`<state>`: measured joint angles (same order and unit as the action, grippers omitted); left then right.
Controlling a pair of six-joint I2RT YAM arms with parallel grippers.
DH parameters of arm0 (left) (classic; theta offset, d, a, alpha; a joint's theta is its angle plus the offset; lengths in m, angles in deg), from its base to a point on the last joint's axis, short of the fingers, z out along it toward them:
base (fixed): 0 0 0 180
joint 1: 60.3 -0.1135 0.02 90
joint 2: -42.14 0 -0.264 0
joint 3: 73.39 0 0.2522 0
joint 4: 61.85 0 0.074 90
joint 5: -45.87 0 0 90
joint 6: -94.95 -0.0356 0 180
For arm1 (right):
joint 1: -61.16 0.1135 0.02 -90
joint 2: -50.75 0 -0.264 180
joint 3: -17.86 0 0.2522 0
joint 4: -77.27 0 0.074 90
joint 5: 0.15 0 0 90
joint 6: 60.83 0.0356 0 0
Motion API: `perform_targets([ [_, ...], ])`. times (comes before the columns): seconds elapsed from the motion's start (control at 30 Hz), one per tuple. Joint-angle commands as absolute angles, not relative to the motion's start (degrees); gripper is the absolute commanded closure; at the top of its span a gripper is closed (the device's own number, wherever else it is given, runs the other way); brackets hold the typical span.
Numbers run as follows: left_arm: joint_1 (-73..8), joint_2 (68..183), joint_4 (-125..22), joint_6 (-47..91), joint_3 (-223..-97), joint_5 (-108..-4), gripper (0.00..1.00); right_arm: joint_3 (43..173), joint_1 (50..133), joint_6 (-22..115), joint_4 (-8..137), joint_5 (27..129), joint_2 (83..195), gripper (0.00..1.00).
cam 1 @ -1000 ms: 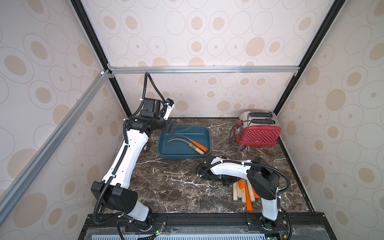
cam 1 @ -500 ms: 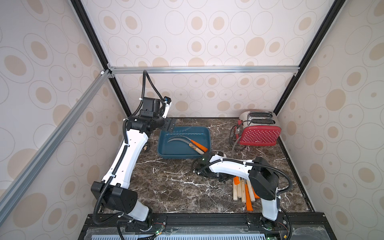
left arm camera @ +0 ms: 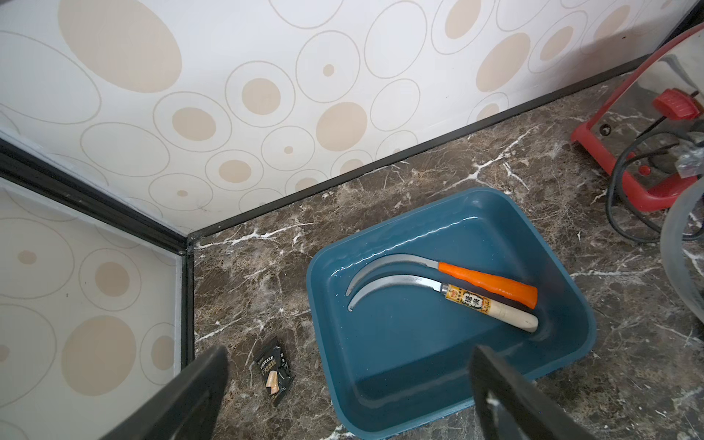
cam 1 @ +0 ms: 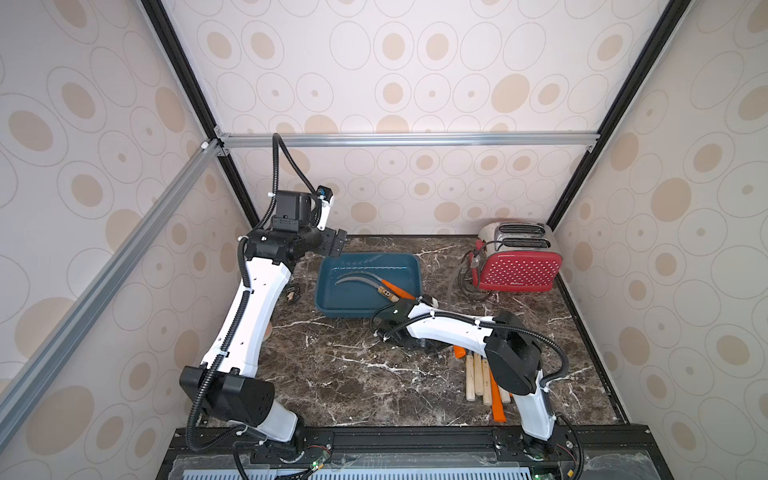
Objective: Put small sickles into storage boxes
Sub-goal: Pick up the sickle at the center of the board, then place the sickle in the storage box.
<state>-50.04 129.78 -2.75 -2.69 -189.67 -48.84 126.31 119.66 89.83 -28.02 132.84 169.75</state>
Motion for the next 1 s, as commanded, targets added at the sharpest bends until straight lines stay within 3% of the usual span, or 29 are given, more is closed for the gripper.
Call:
perform_targets([
  [0.0, -50.5, 127.7, -3.1, -2.1, -191.6, -49.5, 0.01, 129.0, 120.2, 88.8, -37.5, 135.4, 171.5, 0.92],
  [0.97, -53.4, 128.4, -3.5, -1.3, -193.5, -48.9, 0.01, 164.7, 120.4, 59.8, -28.8, 136.9, 190.0, 0.92],
])
